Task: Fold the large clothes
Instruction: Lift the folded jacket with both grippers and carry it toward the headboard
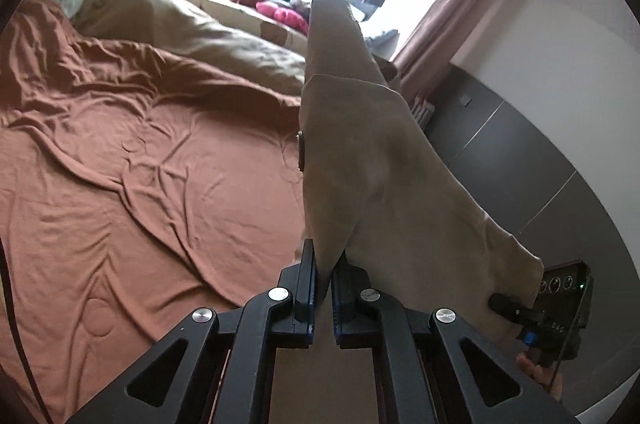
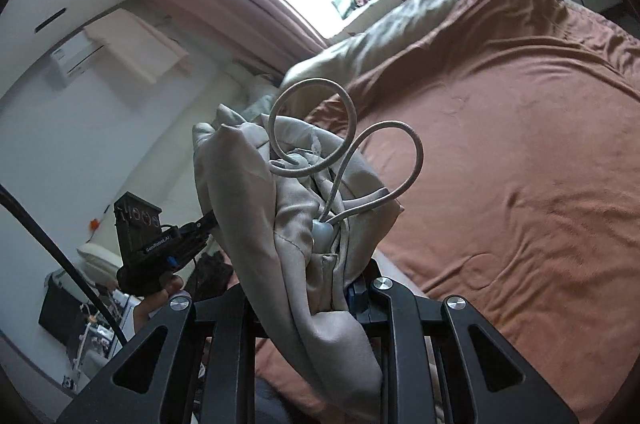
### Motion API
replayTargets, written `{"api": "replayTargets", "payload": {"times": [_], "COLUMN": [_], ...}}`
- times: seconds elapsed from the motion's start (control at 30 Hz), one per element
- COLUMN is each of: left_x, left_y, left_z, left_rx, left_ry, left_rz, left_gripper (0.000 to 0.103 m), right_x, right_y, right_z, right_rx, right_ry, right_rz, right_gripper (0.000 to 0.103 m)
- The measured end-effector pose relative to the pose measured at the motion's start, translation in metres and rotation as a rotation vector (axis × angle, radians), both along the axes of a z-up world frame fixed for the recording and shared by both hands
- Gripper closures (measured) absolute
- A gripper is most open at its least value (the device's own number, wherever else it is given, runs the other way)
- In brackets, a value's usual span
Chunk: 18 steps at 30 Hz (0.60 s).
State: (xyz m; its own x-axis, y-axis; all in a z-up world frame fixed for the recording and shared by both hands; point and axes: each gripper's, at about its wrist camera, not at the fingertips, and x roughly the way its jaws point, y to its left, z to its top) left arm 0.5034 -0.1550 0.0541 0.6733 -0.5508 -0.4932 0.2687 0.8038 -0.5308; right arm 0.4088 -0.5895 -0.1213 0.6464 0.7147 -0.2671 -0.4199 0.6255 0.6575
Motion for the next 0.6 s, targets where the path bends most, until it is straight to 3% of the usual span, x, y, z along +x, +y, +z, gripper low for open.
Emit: {"api": "replayTargets", "payload": {"times": [0.37,0.6], "left_x": [-0.070,-0.109], "left_y": [0.068,0.139], "left_z": [0.066,0.108], "left_rx": [-0.029,-0.030], "left_ry": [-0.121,-0.183], "left_rz": [0.085,0.172], "left_gripper": [0.099,0.099], "right_x": [-0.038,-0.024], "right_y": [0.041,0.091], "right_z": [0.040,0.059], "right_rx": [-0.018,-0.034], "right_ry": [-0.112,-0.166], "right_rz": [0.080,0.170], "right_gripper": [0.086,0.086]}}
